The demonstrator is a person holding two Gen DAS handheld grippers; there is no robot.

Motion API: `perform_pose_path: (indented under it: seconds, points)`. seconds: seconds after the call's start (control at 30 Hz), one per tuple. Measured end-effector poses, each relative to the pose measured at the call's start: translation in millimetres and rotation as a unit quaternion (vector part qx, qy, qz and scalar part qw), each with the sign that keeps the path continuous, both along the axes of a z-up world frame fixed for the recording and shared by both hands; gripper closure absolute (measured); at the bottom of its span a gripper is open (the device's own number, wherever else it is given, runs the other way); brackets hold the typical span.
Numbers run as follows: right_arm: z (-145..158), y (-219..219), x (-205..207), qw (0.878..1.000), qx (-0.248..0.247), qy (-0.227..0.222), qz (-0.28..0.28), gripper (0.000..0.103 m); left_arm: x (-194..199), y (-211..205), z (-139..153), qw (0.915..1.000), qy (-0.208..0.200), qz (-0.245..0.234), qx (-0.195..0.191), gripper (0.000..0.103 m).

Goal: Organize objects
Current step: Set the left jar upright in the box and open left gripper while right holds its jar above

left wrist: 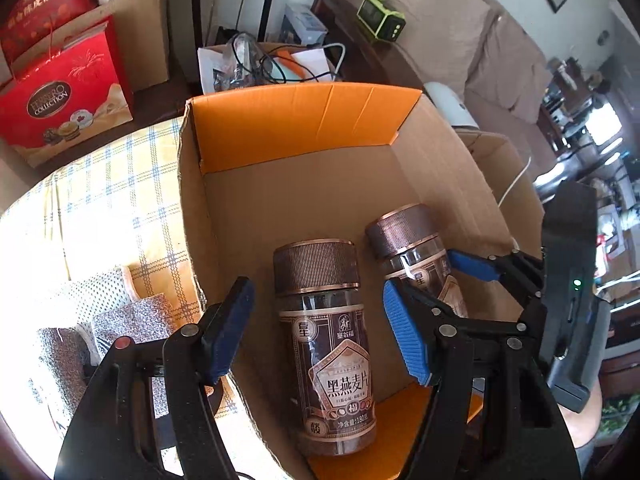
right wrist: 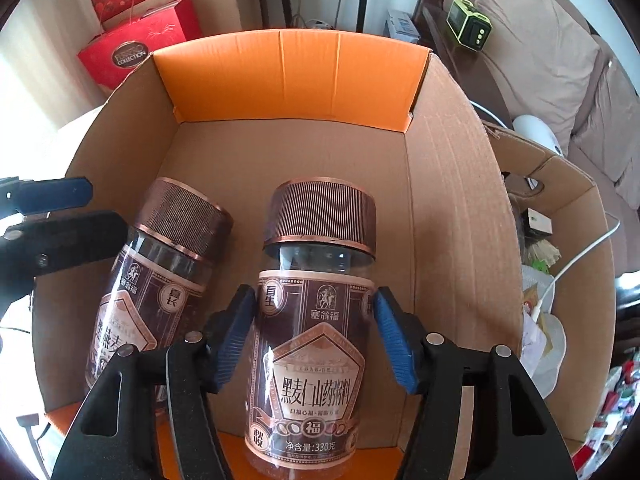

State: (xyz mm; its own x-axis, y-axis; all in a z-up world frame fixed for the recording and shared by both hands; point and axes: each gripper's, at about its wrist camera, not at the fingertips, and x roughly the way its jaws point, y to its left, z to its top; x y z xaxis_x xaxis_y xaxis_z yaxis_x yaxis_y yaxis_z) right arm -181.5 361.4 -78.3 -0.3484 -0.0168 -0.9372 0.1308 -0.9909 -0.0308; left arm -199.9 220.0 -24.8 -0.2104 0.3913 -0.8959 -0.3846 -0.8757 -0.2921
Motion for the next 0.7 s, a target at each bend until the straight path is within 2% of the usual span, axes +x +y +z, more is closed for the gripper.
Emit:
perform_pose_path:
  seconds: [0.1, 0.27, 0.43, 0.6, 0.7]
  points:
    - [5.8, 4.9, -0.9, 1.0, -0.008, 0.011, -0.01, 0.041, 2.0, -12.1, 11.7, 0.9999, 0.015, 0.004, 0.004, 0.039]
    - [34.5, 14.1, -17.8, 0.996, -0.048, 0.056, -0.052, 0.041, 3.7, -26.6, 20.5, 0.9993, 0.035, 0.014, -0.005, 0.038]
    - [56.8, 19.3, -48.9, 0.982, -0.122, 0.097, -0.105, 0.041, 1.9, -40.3, 16.6, 0.9992, 0.029, 0.026, 0.002, 0.038]
    - [68.5, 4.4, -81.9, 0.972, -0.134, 0.134, -0.141, 0.042, 1.5, -50.0, 11.0, 0.9991, 0.026, 0.033, 0.004, 0.038]
    - [67.0, 0.4, -97.5, 0.967, -0.158, 0.135, -0.148, 0.042, 1.7, -52.0, 8.2, 0.9992, 0.025, 0.03, 0.002, 0.038]
